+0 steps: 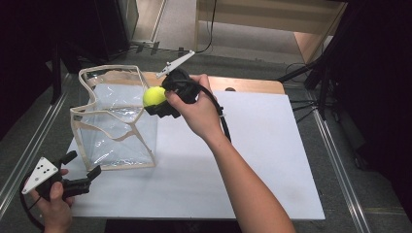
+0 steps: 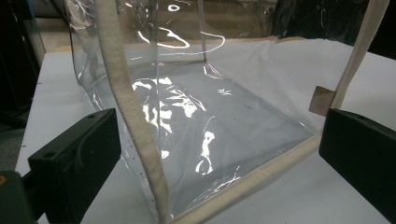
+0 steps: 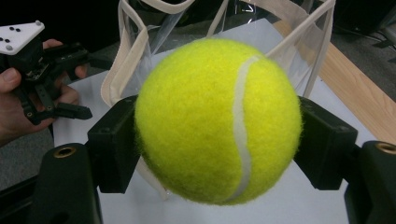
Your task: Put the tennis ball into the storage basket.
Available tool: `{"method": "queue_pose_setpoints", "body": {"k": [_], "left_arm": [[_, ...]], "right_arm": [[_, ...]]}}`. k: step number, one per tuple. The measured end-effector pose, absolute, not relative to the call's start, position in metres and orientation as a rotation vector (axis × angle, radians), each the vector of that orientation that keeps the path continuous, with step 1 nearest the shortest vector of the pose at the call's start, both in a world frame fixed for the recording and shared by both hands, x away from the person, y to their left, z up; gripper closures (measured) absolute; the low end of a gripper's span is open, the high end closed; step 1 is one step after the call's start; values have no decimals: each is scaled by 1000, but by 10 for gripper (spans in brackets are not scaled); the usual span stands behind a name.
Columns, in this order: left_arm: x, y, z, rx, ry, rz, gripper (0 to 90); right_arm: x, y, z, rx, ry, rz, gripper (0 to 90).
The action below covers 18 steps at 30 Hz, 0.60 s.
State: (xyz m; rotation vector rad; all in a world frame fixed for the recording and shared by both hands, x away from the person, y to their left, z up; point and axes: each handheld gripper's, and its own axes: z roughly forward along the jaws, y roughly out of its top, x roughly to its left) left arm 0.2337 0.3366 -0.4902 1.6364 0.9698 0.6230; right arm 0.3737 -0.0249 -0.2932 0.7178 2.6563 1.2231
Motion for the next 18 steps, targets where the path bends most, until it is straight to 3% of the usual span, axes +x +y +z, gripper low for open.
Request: {"method": "queue_pose_setpoints", "body": {"k": [18], "left_arm": [[234, 337, -490, 1636, 969, 618, 0]], "right_arm": [[385, -2, -284, 678, 2664, 1237, 238]]}}
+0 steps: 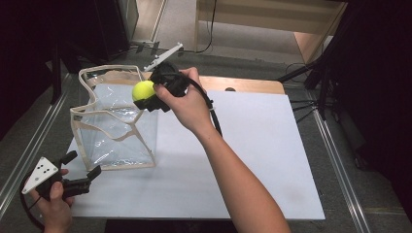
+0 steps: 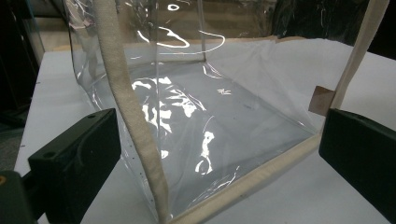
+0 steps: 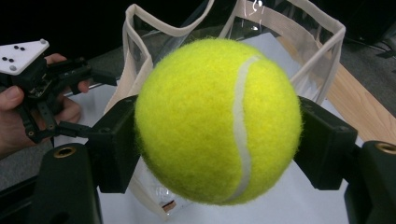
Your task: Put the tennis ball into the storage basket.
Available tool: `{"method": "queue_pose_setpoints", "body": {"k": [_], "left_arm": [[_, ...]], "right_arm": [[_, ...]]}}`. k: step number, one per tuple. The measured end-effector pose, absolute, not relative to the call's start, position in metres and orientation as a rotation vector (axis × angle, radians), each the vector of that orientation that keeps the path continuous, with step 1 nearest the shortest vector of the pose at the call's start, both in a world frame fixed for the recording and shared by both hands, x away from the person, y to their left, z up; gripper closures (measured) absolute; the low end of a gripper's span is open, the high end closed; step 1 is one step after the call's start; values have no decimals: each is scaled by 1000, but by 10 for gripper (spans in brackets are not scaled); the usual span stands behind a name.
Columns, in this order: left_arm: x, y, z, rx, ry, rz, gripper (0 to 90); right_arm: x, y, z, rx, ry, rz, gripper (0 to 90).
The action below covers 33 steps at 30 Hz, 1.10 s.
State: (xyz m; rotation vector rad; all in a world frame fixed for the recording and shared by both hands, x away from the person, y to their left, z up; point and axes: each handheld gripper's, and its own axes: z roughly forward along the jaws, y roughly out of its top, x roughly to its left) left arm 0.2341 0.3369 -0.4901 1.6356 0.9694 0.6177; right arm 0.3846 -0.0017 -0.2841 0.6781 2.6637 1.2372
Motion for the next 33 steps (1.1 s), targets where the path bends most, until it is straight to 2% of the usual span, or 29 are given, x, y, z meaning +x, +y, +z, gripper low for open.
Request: {"method": "queue_pose_setpoints", "body": {"k": [21, 33], "left_arm": [[234, 338, -490, 1635, 967, 615, 0], [234, 338, -490, 1638, 963, 614, 0]], "right_arm": [[404, 38, -296, 635, 2723, 1185, 238], [413, 45, -311, 632, 2782, 1099, 236]]}}
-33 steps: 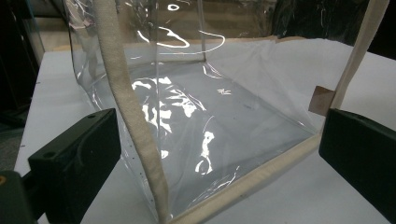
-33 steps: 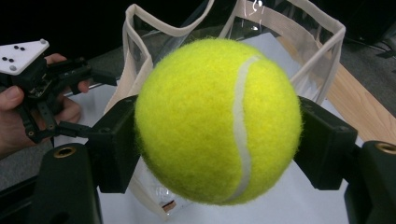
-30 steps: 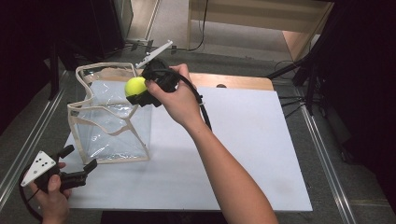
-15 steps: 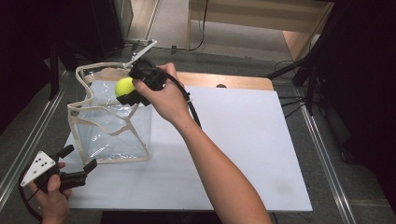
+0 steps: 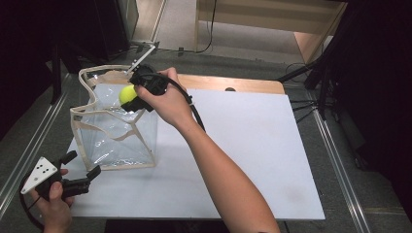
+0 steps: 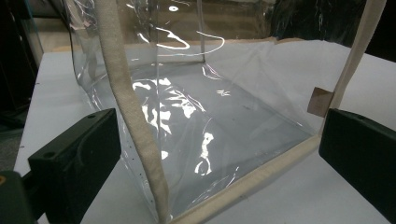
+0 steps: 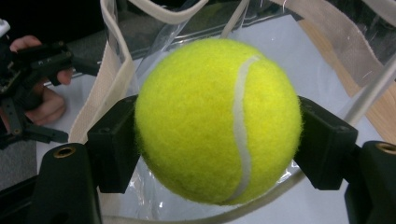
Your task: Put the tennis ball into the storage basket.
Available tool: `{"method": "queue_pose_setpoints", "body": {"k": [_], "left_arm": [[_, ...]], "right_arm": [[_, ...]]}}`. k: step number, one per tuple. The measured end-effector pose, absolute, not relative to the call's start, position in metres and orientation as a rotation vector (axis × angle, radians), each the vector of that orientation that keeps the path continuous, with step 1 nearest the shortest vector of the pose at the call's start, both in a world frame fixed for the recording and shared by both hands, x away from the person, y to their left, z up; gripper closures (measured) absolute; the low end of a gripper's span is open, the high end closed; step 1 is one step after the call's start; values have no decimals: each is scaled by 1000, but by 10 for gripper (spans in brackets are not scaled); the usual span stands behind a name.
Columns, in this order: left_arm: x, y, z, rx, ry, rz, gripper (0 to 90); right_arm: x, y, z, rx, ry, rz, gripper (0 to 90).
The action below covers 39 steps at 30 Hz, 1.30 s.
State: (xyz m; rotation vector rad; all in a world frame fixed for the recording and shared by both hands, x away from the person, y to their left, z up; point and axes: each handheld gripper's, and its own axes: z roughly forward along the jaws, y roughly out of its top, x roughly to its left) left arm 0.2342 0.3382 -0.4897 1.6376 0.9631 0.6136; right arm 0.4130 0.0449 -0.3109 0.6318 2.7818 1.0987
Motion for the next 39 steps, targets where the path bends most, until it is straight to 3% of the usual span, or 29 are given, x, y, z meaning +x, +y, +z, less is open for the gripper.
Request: {"method": "queue_pose_setpoints", "body": {"k": [8, 14, 22, 27, 39], "left_arm": [[234, 337, -490, 1634, 965, 614, 0], [234, 337, -490, 1635, 963, 614, 0], [234, 337, -490, 1634, 960, 613, 0], [234, 337, -489, 1649, 967, 617, 0], [235, 336, -490, 1651, 955, 619, 0]], "right_arm": [[407, 44, -313, 587, 2781, 1029, 227], [403, 40, -306, 579, 2747, 1086, 106], [395, 25, -299, 612, 2653, 1159, 95], [390, 12, -299, 626, 2632, 1185, 10], [379, -18, -302, 700, 2553, 1237, 0]]}}
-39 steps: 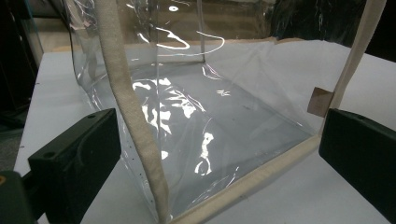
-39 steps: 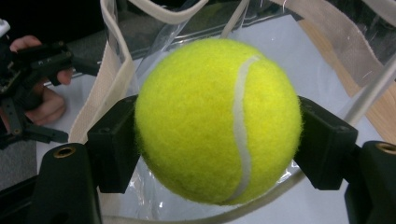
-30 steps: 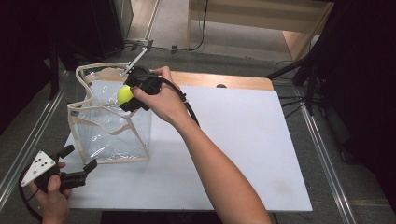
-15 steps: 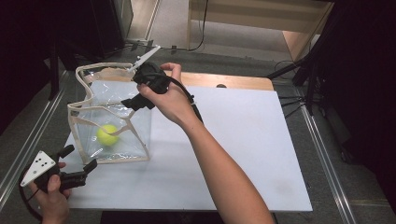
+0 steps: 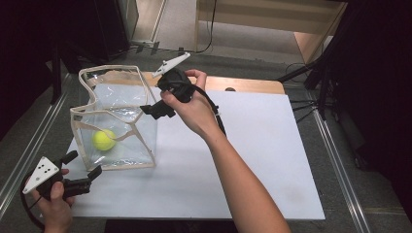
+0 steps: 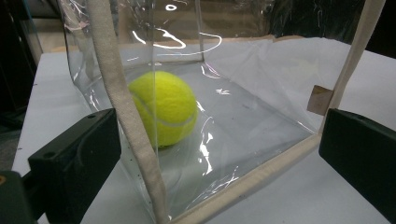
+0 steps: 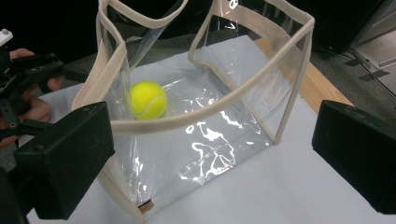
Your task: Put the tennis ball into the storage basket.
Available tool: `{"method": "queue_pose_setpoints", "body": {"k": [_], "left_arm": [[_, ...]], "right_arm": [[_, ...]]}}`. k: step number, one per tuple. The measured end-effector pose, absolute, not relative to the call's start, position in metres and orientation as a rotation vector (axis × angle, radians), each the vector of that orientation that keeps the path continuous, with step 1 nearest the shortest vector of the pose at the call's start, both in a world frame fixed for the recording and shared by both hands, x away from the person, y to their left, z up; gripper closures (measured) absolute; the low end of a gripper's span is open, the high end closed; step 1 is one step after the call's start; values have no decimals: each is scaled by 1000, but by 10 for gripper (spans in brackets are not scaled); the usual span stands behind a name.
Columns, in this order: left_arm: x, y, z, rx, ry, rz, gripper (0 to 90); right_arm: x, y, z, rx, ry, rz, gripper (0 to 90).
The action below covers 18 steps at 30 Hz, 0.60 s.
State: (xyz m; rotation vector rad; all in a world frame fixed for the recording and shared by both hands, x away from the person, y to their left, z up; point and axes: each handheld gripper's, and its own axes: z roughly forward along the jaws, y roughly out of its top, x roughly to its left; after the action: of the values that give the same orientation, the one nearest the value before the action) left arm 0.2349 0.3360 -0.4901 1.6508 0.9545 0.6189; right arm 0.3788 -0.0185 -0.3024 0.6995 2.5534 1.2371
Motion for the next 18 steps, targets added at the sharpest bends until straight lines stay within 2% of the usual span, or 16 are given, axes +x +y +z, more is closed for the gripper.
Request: {"method": "queue_pose_setpoints", "body": {"k": [18], "left_arm": [[235, 335, -490, 1648, 956, 621, 0]], "right_arm": [[367, -38, -337, 725, 2551, 1219, 0]]}}
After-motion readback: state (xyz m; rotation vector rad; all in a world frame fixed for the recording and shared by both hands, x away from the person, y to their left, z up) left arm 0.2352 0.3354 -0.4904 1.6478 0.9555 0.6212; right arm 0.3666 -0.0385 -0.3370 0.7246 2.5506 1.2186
